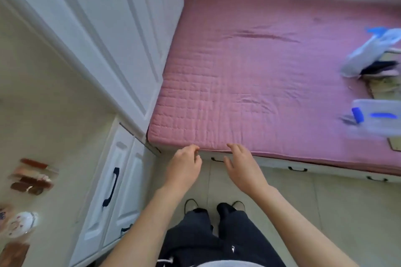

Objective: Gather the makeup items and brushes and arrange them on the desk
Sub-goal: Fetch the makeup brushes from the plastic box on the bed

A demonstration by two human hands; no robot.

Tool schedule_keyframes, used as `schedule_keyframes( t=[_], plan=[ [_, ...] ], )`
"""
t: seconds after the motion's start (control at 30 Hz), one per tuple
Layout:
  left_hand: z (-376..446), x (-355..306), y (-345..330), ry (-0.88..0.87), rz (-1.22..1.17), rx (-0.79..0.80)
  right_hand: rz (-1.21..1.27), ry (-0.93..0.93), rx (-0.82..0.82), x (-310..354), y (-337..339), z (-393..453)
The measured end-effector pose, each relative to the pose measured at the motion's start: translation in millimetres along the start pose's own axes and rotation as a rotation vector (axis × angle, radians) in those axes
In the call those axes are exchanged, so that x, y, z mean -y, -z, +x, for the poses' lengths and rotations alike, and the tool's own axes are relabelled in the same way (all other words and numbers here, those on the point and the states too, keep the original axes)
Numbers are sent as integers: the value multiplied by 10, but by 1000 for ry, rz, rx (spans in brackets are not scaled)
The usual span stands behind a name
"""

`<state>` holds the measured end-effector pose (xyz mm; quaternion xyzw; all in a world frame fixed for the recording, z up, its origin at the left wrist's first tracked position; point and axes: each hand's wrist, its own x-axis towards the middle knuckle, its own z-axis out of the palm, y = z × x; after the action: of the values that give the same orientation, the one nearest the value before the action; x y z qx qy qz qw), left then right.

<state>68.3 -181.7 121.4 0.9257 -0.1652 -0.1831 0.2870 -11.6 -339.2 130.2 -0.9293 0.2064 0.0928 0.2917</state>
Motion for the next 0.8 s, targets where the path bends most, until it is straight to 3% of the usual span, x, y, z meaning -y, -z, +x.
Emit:
schedule_keyframes(
  t=[0.37, 0.53, 0.8],
  plan=[
    [-155, -1645, -1196, -445, 194, 230, 33, -365, -269, -1629, 638, -1034],
    [-328, -2316, -1815, -693, 216, 281, 68, -527, -345, -2298, 840, -1489],
    [-475, -3073, -2616, -956, 505, 453, 9, -777, -388, -3041, 1121, -2119]
  ],
)
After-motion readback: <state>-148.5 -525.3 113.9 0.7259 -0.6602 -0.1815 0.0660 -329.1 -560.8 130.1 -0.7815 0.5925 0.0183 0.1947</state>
